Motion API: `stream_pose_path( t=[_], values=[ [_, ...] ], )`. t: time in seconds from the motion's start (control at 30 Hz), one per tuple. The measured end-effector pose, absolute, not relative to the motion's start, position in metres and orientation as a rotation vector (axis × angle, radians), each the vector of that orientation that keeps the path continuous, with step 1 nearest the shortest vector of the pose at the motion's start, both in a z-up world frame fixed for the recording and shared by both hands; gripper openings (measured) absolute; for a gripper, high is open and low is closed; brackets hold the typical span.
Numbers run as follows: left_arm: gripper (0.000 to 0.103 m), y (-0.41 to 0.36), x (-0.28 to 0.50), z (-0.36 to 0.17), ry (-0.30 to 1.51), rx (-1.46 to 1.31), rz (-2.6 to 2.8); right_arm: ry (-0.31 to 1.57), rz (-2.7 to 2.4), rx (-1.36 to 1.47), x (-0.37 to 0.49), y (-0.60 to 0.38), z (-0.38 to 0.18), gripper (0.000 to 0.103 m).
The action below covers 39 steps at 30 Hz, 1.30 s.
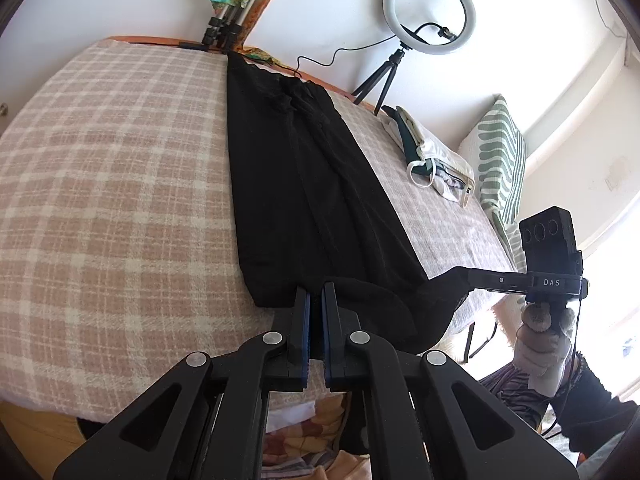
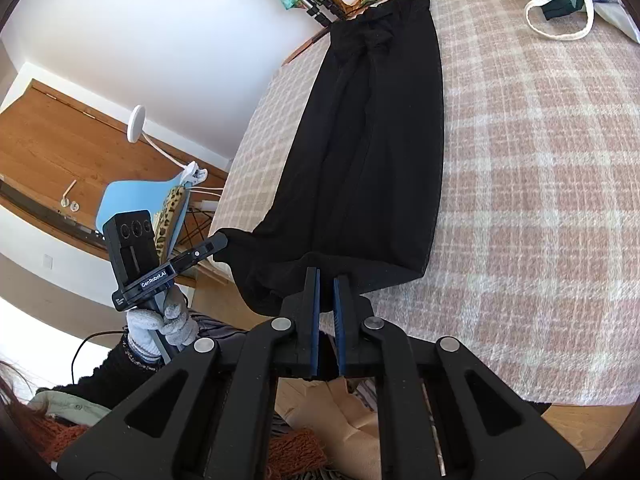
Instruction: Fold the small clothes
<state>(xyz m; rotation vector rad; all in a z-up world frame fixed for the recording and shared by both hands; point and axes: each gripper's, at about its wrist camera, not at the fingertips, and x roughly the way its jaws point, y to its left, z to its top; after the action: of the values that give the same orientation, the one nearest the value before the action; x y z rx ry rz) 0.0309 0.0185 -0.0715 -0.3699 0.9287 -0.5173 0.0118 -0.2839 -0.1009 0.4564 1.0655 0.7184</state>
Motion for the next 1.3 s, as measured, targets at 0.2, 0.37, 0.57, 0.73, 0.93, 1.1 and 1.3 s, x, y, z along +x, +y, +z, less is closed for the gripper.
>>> stream_pose_path(
  t=[0.2, 0.37, 0.57, 0.73, 0.93, 1.1, 1.3],
  values=[
    [0.003, 0.017, 0.076, -0.067, 0.918, -0.367, -0.492, 1.007, 0.658, 0.444, 0.056, -0.281, -0.090, 0.008],
    [0.003, 0.014, 0.112, -0.073, 0.925, -0.342, -0.469, 1.012, 0.596, 0.451, 0.093, -0.277, -0.100, 0.008],
    [0.003, 0.017, 0.134, -0.089, 0.959, -0.361, -0.442, 1.040, 0.562, 0.433, 0.118, -0.271, -0.110, 0.008],
    [0.004, 0.016, 0.141, -0.096, 0.971, -0.336, -0.419, 1.052, 0.547, 0.386, 0.130, -0.264, -0.116, 0.008],
    [0.011, 0.025, 0.142, -0.086, 0.939, -0.301, -0.365, 1.021, 0.489, 0.357, 0.127, -0.275, -0.104, 0.026],
    [0.011, 0.021, 0.122, -0.070, 0.908, -0.227, -0.490, 0.968, 0.600, 0.304, 0.106, -0.269, -0.086, 0.028],
    [0.011, -0.001, 0.103, -0.093, 1.027, -0.109, -0.595, 1.041, 0.710, 0.142, 0.088, -0.225, -0.105, 0.028]
  ],
)
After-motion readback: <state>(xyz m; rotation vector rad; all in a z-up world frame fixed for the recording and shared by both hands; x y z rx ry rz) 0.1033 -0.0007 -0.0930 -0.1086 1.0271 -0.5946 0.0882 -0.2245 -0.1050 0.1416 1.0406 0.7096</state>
